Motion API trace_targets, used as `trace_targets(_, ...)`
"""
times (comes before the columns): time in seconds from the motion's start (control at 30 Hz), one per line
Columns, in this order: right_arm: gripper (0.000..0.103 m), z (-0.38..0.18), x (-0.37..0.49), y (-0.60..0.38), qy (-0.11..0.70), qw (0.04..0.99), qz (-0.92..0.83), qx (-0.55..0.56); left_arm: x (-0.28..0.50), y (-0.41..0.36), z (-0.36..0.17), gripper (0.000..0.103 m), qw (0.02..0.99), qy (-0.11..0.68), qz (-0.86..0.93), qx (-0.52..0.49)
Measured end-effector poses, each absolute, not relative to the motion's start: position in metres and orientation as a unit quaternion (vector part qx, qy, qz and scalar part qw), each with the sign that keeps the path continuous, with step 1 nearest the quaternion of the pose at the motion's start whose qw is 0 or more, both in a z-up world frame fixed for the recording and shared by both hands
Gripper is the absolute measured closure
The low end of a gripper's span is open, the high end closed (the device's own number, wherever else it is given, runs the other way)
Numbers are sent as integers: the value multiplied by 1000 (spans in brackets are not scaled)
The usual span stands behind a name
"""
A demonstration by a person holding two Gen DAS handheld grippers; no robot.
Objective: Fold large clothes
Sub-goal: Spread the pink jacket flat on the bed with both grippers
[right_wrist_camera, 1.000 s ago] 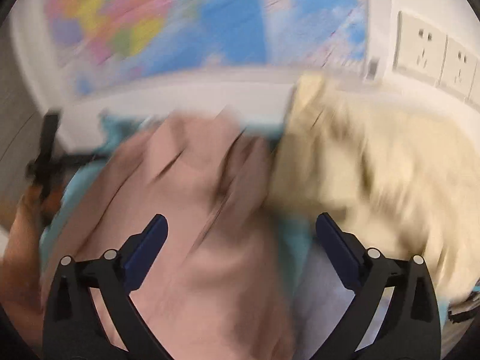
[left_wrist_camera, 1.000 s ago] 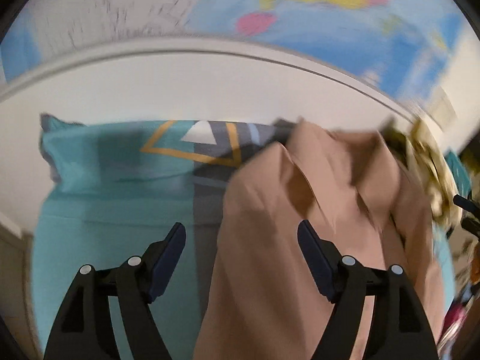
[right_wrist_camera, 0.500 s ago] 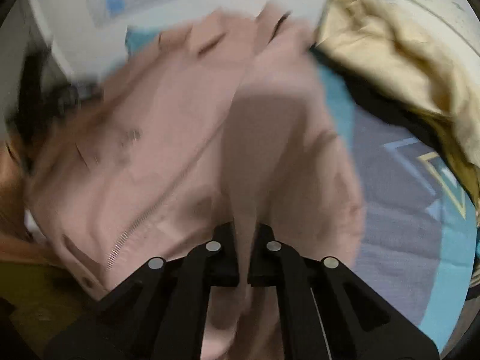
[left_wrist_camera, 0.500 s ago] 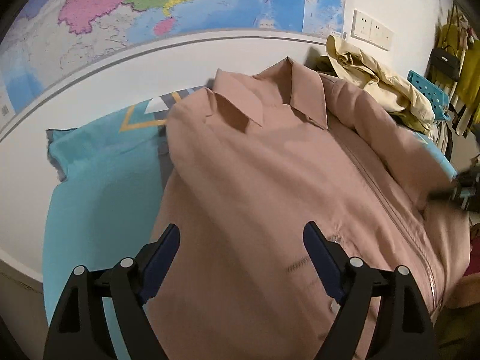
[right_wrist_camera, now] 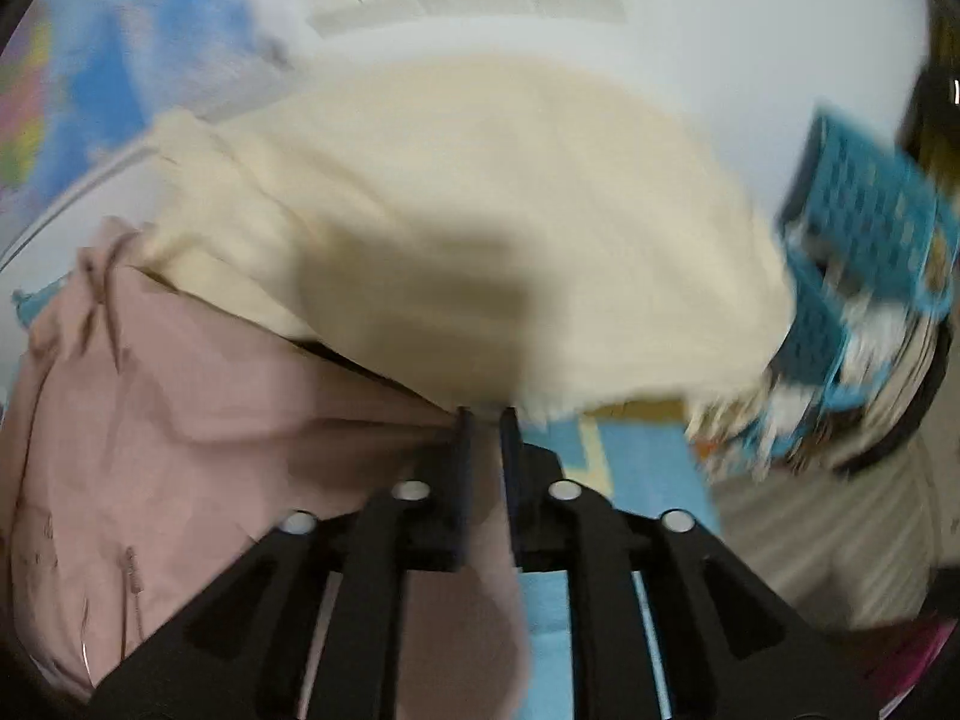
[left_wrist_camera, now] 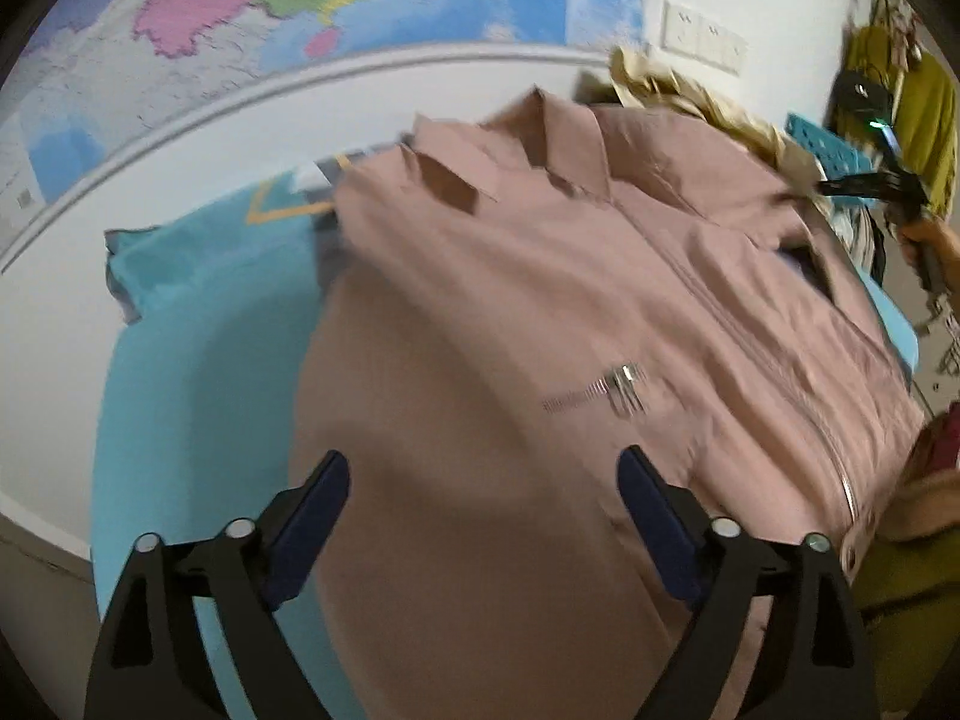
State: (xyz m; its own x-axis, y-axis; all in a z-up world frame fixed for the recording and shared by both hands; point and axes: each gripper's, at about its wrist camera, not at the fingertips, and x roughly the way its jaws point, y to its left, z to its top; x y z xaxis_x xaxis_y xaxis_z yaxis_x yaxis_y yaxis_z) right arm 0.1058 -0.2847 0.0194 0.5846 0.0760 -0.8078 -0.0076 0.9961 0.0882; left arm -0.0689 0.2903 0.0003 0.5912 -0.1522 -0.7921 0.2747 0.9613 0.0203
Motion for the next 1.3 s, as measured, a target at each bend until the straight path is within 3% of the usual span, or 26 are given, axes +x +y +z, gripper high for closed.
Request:
trace_targets(0.07,61,2,105,-282,471,881,19,38,-77,284,-6,15,884,442,-123,87)
trace_targets(0.1,48,0,96,-279,464,885,15,35,-79,282,-10,15,881,447,-121,93)
trace_targets(0.13,40,4,89,-278,449,893,12,31,-79,281,-16,20,876,457,-114,99)
trace_targets(0.17,37,13,77,-275,424,905,16,28,-77,282,-20,37,873,465,-107,100)
trace_targets(0.2,31,20,66,-270,406,913,21,29,-75,286,-23,47,869,476,-102,94)
trace_targets(0.27,29,38,41,-265,366,929,38,38,-71,299,-20,90,867,486,-99,56)
trace_targets(0.3,29,46,29,-258,349,934,68,42,-68,308,-14,97,870,483,-94,38)
trace_targets(0.37,29,56,8,-241,333,933,134,36,-66,329,6,99,884,463,-58,24)
trace_targets(0.43,23,58,-10,-221,333,919,210,17,-65,353,30,99,898,440,-13,19)
trace_targets(0.53,23,45,-23,-197,354,899,256,-7,-60,378,51,98,902,427,57,33)
trace_targets(0.6,23,28,-24,-192,379,884,272,-3,-49,395,53,83,891,426,140,71)
trace_targets(0.67,23,9,-19,-190,404,872,278,0,-36,401,44,42,867,420,229,139)
trace_targets(0.7,23,-4,-15,-194,422,865,271,9,-29,402,35,36,852,423,263,161)
trace_targets(0.83,25,-30,-5,-211,456,862,223,8,-28,403,10,37,851,455,234,118)
trace_targets(0.97,33,-41,1,-244,466,874,130,-34,-60,377,19,24,893,429,120,64)
trace_targets(1.17,33,-34,1,-287,455,888,-4,-63,-114,318,18,20,916,398,-52,1)
trace_targets(1.27,30,-12,-32,-280,423,899,114,14,-128,295,2,20,908,412,-80,-3)
trace_targets(1.3,23,-9,-40,-271,418,896,152,20,-132,289,-5,20,904,419,-83,-5)
